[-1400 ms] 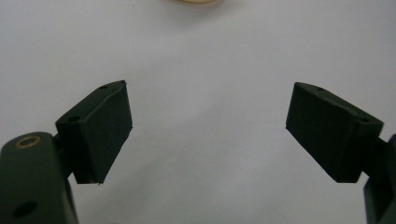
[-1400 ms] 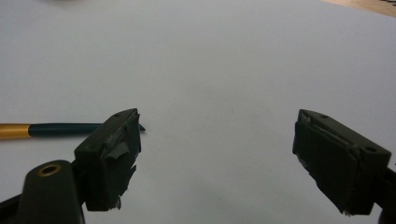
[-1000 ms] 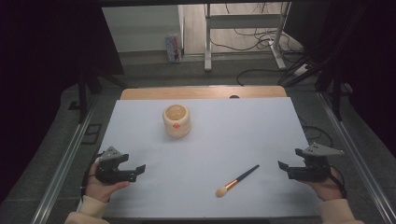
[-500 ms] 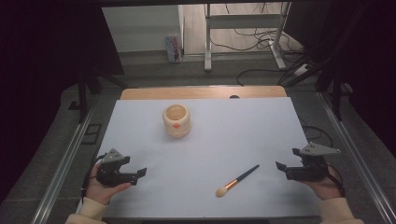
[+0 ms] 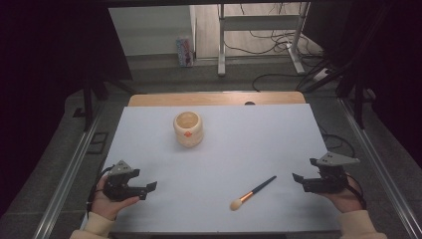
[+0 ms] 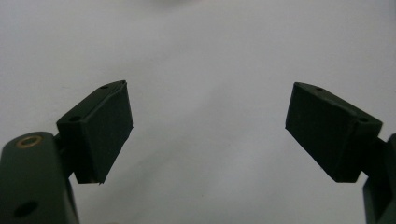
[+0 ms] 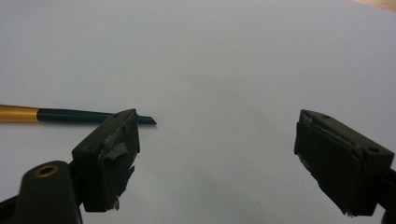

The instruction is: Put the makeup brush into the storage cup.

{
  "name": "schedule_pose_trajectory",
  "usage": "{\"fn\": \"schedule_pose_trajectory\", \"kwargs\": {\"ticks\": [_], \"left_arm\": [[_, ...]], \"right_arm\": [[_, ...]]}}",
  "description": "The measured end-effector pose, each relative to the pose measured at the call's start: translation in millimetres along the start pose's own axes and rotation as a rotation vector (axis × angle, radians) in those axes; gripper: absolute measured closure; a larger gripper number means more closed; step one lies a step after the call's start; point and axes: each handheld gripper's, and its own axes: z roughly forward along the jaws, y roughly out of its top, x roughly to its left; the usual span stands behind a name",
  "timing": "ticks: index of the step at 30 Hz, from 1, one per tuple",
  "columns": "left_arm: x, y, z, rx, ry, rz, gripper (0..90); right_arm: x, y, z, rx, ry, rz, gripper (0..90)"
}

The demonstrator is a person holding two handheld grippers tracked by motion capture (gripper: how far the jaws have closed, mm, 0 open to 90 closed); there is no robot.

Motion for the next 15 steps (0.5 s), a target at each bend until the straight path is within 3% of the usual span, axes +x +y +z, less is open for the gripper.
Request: {"fn": "schedule_pose_trajectory", "kwargs": {"ticks": [15], "left_arm": [[1.1, -0.7, -1.4, 0.006, 0.010, -0.009, 15.6]], "right_arm": [[2.9, 2.7, 1.7, 0.010, 0.025, -0.041, 14.5]]}}
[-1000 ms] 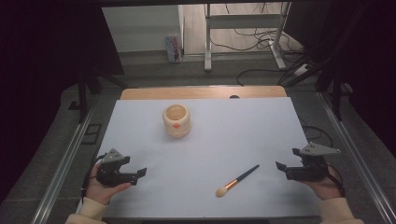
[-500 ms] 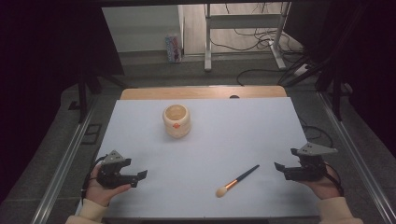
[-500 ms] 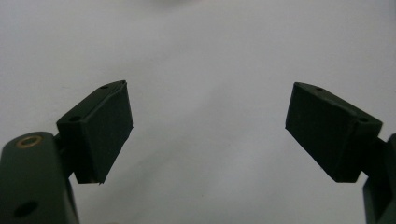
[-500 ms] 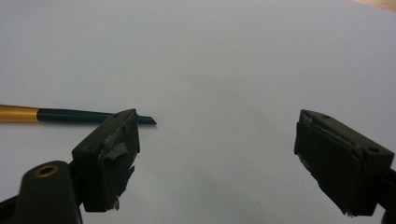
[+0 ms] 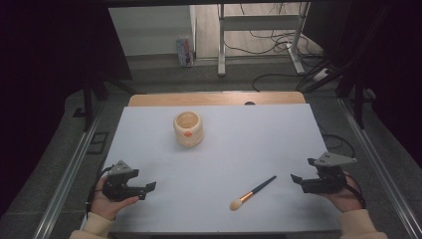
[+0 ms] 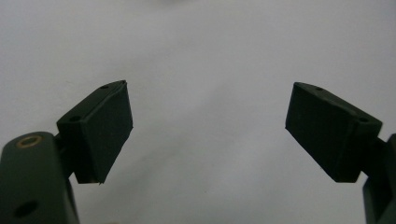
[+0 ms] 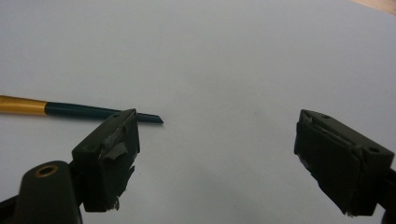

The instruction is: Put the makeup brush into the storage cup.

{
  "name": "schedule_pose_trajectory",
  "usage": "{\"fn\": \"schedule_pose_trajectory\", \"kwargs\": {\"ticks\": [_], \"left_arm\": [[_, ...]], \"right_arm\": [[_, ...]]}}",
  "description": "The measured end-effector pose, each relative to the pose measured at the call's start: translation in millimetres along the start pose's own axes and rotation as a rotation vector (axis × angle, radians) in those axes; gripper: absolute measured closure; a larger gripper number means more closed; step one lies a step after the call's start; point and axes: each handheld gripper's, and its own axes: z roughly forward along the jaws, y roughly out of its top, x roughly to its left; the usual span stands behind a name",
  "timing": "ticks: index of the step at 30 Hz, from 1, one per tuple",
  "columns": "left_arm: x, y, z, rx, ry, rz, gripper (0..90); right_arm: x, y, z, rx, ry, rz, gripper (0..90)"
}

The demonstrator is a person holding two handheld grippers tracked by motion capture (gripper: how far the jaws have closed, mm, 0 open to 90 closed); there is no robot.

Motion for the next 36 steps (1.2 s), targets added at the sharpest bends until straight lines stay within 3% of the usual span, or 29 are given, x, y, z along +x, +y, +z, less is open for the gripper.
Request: {"fn": "schedule_pose_trajectory", "kwargs": {"ticks": [10, 20, 27, 36], "left_arm": [[1.6, -1.4, -1.1, 0.001, -0.001, -0.012, 15.6], [-0.1, -0.5, -0.4, 0.003, -0.006, 0.001, 15.6], [-0.3, -0.7, -1.4, -0.001, -0.005, 0.000, 15.6], [-0.4, -0.8, -1.4, 0.002, 0.000, -0.001, 15.3]], "right_arm": [[5.3, 8.0, 0.0, 0.014, 0.014, -0.071, 14.7], [4.7, 20.2, 3.8, 0.035, 0.030, -0.135, 14.5], [4.4, 37.8, 3.1, 0.041, 0.069, -0.203, 14.5], [3.0, 52.4, 11.7, 0.092, 0.122, -0.287, 13.9]]}}
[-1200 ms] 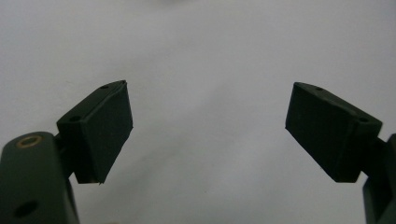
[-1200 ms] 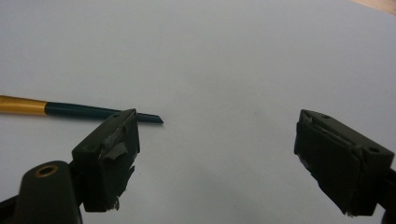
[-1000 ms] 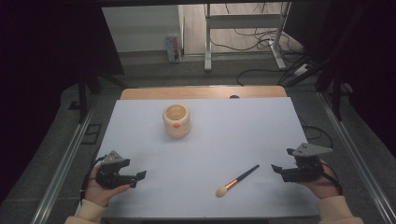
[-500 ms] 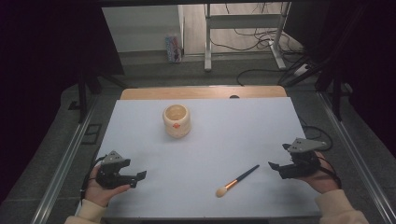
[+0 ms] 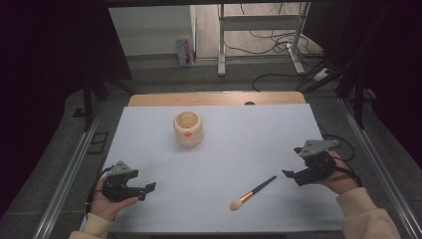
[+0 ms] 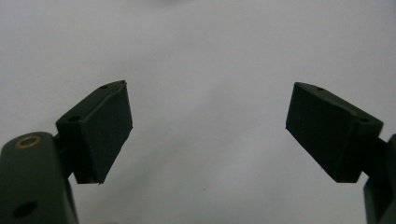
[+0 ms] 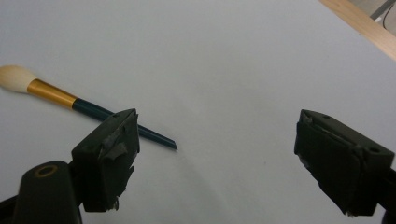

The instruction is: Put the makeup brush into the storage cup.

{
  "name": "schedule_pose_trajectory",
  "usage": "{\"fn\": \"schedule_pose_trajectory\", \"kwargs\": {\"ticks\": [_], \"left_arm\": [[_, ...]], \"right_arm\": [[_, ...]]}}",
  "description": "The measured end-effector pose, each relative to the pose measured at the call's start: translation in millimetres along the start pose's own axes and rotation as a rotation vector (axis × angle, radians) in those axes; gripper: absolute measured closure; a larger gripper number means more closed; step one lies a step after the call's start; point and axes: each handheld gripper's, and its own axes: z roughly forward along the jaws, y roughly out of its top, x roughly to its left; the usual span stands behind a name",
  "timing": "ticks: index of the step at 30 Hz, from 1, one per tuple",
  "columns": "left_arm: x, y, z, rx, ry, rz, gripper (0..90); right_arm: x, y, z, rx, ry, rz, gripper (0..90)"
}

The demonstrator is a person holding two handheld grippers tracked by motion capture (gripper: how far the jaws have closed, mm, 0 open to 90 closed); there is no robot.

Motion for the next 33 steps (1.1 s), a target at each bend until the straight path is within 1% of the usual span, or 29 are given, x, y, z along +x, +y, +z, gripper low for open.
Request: {"fn": "schedule_pose_trajectory", "kwargs": {"ticks": [2, 4, 6, 9, 14, 17, 19, 20, 23, 25, 26, 28, 29, 32, 33], "left_arm": [[0.3, -0.2, 0.2, 0.000, -0.001, -0.002, 15.3], [0.4, -0.5, 1.1, 0.005, 0.000, -0.005, 15.3], [0.5, -0.5, 1.5, 0.007, 0.000, -0.006, 15.3], [0.5, -0.6, 1.2, 0.006, -0.001, -0.007, 15.3], [0.7, -0.6, 1.1, 0.006, -0.001, -0.005, 15.3], [0.8, -0.7, 1.3, 0.007, -0.002, -0.004, 15.3], [0.5, -0.7, 1.7, 0.009, -0.005, 0.000, 15.2], [0.3, -0.6, 1.7, 0.011, -0.007, 0.000, 15.2], [-0.9, 0.0, 1.9, 0.011, -0.010, 0.003, 15.1], [-0.9, 0.1, 2.0, 0.012, -0.011, 0.004, 15.1], [-0.7, 0.0, 2.3, 0.014, -0.011, 0.005, 15.0], [-0.4, -0.1, 2.4, 0.015, -0.011, 0.003, 14.9], [-0.4, -0.1, 2.4, 0.015, -0.011, 0.003, 14.9], [0.1, -0.2, 2.1, 0.015, -0.009, 0.002, 14.9], [0.3, -0.3, 1.9, 0.014, -0.008, 0.000, 14.9]], "right_arm": [[0.0, 1.4, 1.2, 0.005, 0.002, -0.004, 13.6], [-1.7, 5.2, 4.2, 0.014, 0.004, -0.025, 13.0], [-2.7, 7.2, 5.6, 0.021, 0.008, -0.035, 12.9], [-3.4, 8.9, 6.5, 0.025, 0.014, -0.038, 12.9], [-3.9, 13.2, 8.6, 0.042, 0.046, -0.072, 13.1], [-2.5, 15.4, 9.8, 0.043, 0.084, -0.091, 13.5], [-1.7, 17.0, 11.3, 0.052, 0.102, -0.109, 13.5], [-1.2, 17.6, 12.2, 0.059, 0.110, -0.111, 13.5], [-1.2, 19.5, 16.1, 0.070, 0.125, -0.136, 13.5], [-0.8, 20.4, 17.2, 0.074, 0.131, -0.141, 13.6], [-0.5, 23.3, 18.6, 0.080, 0.140, -0.162, 13.8], [-0.6, 26.9, 19.3, 0.079, 0.150, -0.177, 14.2], [-0.6, 26.9, 19.3, 0.079, 0.150, -0.177, 14.2], [-1.0, 33.8, 20.9, 0.095, 0.174, -0.211, 15.2], [-0.8, 35.3, 21.6, 0.097, 0.180, -0.215, 15.2]]}}
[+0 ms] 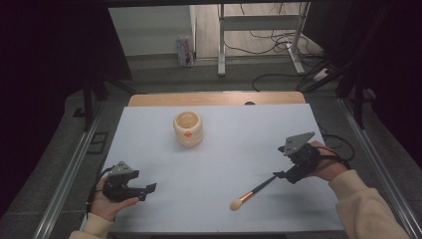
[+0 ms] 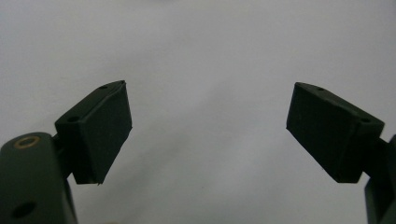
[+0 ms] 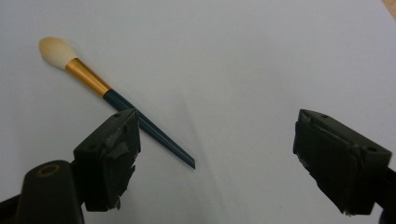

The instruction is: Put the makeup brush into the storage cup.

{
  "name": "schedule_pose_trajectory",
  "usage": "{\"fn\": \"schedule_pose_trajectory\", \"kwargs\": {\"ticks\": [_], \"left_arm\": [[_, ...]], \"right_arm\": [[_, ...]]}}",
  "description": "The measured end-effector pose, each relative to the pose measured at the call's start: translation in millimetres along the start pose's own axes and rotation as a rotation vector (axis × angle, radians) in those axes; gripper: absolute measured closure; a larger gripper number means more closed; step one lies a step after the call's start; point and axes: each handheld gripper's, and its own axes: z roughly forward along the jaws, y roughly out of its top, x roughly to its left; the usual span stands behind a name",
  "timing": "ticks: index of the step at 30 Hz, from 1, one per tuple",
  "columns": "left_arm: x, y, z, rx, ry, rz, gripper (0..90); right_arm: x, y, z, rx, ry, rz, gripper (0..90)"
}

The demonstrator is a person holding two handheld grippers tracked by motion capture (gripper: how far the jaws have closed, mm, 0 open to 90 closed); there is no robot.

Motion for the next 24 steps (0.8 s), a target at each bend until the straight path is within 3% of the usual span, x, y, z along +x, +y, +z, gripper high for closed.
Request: {"fn": "schedule_pose_trajectory", "kwargs": {"ticks": [10, 24], "left_arm": [[1.4, -0.5, -0.8, -0.003, -0.001, -0.005, 14.6], [1.2, -0.1, -0.9, -0.004, 0.001, -0.005, 14.5]], "right_arm": [[-0.3, 9.8, 7.6, 0.028, 0.054, -0.078, 15.5], [-0.8, 13.7, 11.8, 0.054, 0.085, -0.187, 15.7]]}}
